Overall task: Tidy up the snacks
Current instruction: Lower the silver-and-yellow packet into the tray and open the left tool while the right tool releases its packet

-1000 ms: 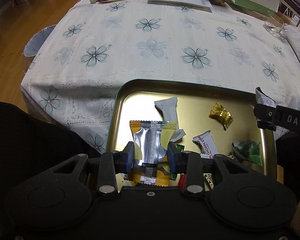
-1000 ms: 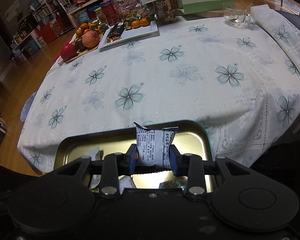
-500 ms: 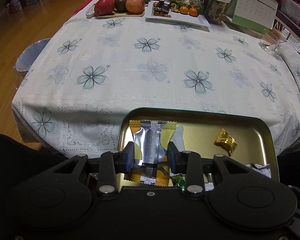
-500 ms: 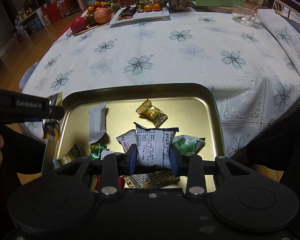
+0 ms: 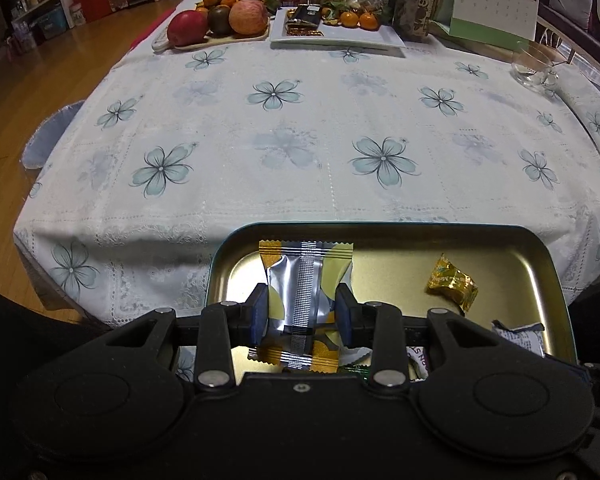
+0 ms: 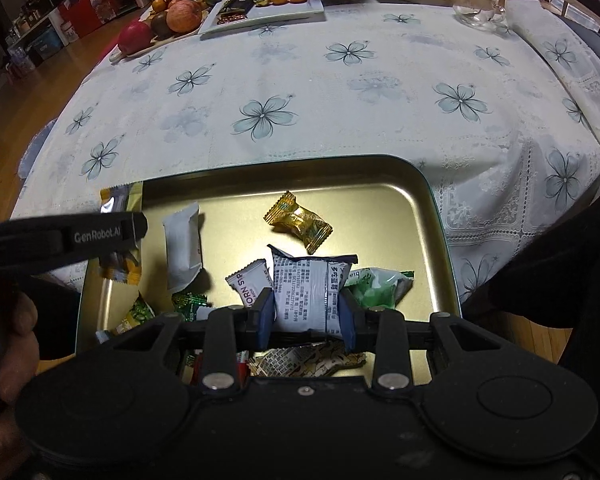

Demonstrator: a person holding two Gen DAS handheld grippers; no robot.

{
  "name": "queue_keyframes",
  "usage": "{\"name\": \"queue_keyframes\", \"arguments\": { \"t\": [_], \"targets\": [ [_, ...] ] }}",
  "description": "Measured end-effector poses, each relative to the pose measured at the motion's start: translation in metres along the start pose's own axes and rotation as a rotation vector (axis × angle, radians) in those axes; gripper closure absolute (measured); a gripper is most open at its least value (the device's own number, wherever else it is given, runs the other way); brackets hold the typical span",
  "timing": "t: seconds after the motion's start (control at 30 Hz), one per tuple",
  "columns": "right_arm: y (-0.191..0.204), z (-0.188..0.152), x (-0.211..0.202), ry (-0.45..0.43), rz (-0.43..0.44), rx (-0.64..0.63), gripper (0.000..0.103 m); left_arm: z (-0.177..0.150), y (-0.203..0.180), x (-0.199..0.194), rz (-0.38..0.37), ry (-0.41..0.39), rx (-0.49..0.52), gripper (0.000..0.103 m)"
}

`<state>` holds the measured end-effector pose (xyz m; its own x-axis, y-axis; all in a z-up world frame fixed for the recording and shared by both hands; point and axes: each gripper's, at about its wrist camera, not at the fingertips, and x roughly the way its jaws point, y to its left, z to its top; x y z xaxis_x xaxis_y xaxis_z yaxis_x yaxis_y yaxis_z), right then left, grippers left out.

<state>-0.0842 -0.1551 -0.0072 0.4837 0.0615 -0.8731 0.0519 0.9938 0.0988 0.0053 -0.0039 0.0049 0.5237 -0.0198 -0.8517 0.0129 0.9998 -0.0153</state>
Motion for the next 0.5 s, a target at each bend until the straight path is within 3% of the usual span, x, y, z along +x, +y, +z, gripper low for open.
{"name": "queue_keyframes", "arguments": {
  "t": [0.5],
  "targets": [
    [0.015,0.034,-0.006,-0.043,0.039,-0.030,0.068,0.005,0.011,0.001,-0.014,-0.013,-0.080,0.058]
  ]
}}
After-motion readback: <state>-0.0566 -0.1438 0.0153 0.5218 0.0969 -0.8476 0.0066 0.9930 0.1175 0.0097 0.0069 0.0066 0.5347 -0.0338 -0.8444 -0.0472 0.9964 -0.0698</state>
